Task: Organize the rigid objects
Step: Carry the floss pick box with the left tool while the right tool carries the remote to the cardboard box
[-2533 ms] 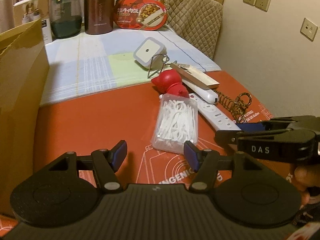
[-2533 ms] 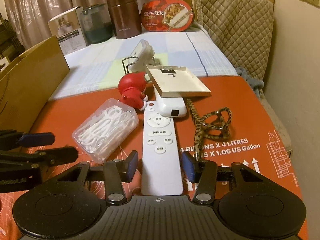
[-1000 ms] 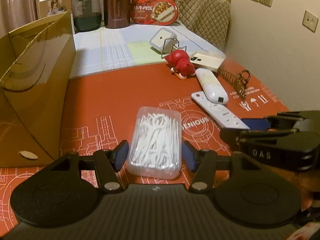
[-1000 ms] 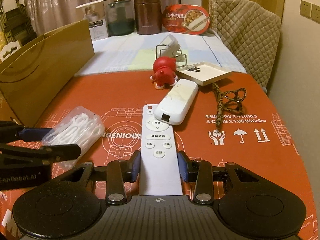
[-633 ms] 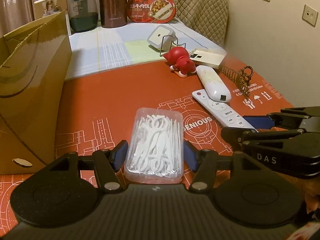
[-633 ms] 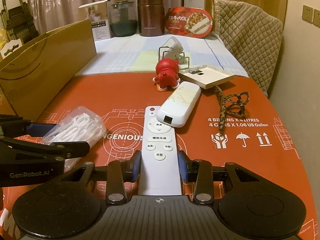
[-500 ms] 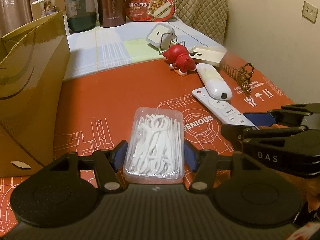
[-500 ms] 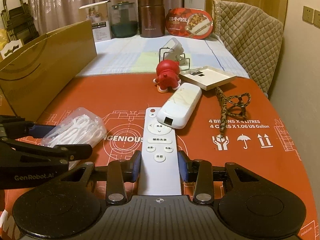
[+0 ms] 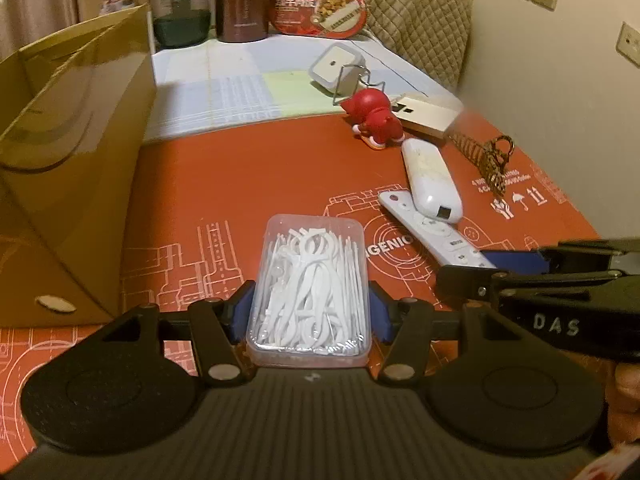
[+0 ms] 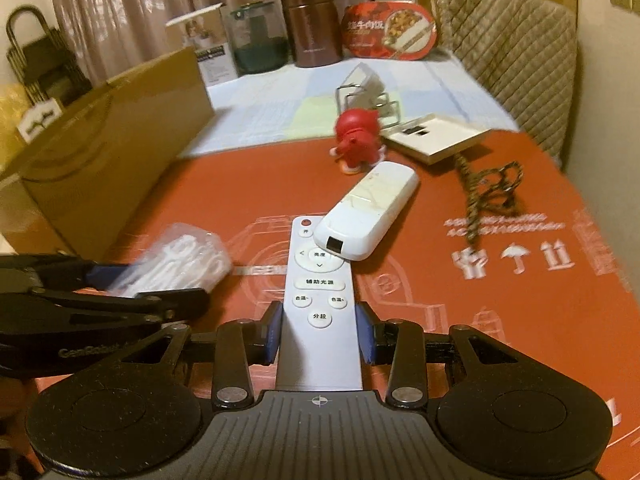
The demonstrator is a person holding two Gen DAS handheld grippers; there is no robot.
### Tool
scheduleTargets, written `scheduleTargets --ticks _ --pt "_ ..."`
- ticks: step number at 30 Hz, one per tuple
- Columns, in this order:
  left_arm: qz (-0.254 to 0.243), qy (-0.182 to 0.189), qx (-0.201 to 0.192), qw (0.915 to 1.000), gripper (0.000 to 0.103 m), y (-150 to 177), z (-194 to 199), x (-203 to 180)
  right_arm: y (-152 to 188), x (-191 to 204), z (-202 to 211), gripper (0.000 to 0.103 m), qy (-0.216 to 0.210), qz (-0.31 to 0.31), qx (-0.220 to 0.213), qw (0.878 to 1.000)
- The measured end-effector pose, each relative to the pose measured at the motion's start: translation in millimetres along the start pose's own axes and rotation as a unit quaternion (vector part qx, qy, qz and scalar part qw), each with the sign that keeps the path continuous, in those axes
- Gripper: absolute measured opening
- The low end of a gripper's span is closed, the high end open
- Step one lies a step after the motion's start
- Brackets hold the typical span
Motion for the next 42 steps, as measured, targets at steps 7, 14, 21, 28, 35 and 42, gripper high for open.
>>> scheduleTargets --ticks 7,14,21,28,35,42 --pt "0.016 -0.005 -0.011 0.9998 0.053 -3 18 9 -9 4 18 0.035 -0.052 -0.030 -0.019 0.998" --pt "0.025 -0.008 -0.028 0.9993 0.053 -8 38 12 -20 19 37 0.035 -0.072 -0.024 -0.041 0.996" --pt "0.036 -0.011 -0.043 0.9984 0.053 -13 59 16 -31 29 53 0.035 -0.078 -0.024 -0.060 0.995" --pt "0.037 -0.017 -0.063 0.9972 0.053 -22 81 19 -39 40 63 0.035 -0.063 -0.005 -0.068 0.996" --pt "0.033 -0.025 -0.088 0.9953 0.053 -36 107 29 -56 58 71 0.035 -0.061 0.014 -0.079 0.995" --pt "0.036 -0.040 -0.112 0.9923 0.053 -52 136 51 -78 93 75 0.035 -0.079 0.043 -0.092 0.992"
Point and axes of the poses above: each gripper's, at about its wrist camera, not at the fingertips, and z roughly against the way its jaws point, x to its left, y to its underside, the point moved 2 cm from there along -z, roughly the way its jaws point, and after that the axes turned 1 degree about -z, right-handed, at the moved point
